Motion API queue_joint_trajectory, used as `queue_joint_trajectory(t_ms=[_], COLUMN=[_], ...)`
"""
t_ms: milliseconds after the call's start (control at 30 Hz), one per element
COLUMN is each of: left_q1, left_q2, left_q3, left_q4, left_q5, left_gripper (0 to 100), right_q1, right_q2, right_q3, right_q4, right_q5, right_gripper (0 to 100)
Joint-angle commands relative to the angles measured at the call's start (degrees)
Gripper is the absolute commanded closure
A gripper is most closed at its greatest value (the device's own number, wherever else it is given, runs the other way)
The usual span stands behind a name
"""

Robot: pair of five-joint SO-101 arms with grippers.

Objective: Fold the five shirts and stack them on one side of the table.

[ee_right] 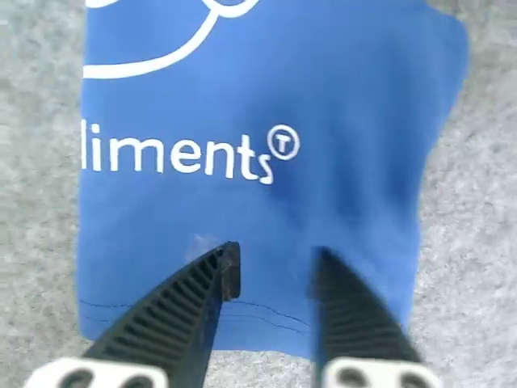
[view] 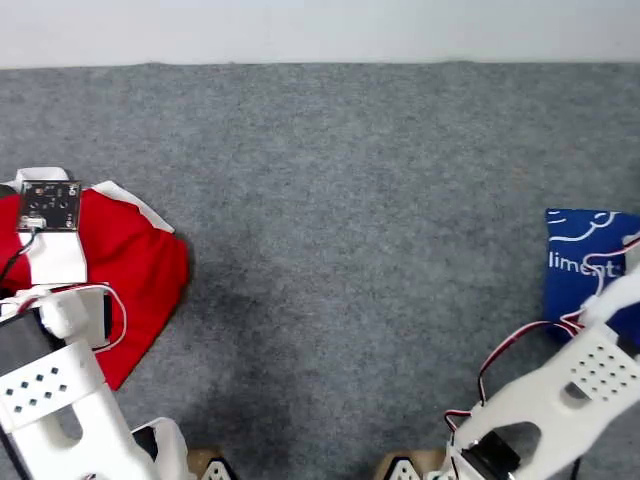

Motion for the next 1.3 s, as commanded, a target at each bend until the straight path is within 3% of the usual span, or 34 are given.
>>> queue_joint_trajectory(t_ms=[0,167,367,533,667,967,1100,1267], left_q1=[0.3,0.3,0.3,0.3,0.3,0.3,0.3,0.3], left_q2=[-0.8,-0.8,-0.8,-0.8,-0.8,-0.8,-0.8,-0.8], left_q3=[-0.1,-0.1,-0.1,-0.1,-0.3,-0.3,-0.5,-0.2], left_q4=[-1.0,-1.0,-1.0,-0.9,-0.2,-0.3,-0.3,-0.3], left_q5=[-0.1,-0.1,-0.1,-0.1,-0.2,-0.2,-0.2,-0.2], left_gripper=[98,98,98,98,98,98,98,98], right_q1=[-0.6,-0.5,-0.5,-0.7,-0.7,-0.9,-1.5,0.1], right_q2=[-0.5,1.1,12.2,24.0,24.0,23.9,24.1,24.7], right_q3=[-5.9,-10.0,-8.5,-12.3,-23.7,-47.5,-46.3,-36.1], right_q4=[0.4,-7.9,-28.0,-42.2,-36.0,-3.6,9.4,9.0], right_q5=[-0.4,-0.3,0.7,11.1,10.2,8.4,8.4,2.9], right_gripper=[95.9,98.6,98.5,98.4,98.4,98.4,98.4,98.5])
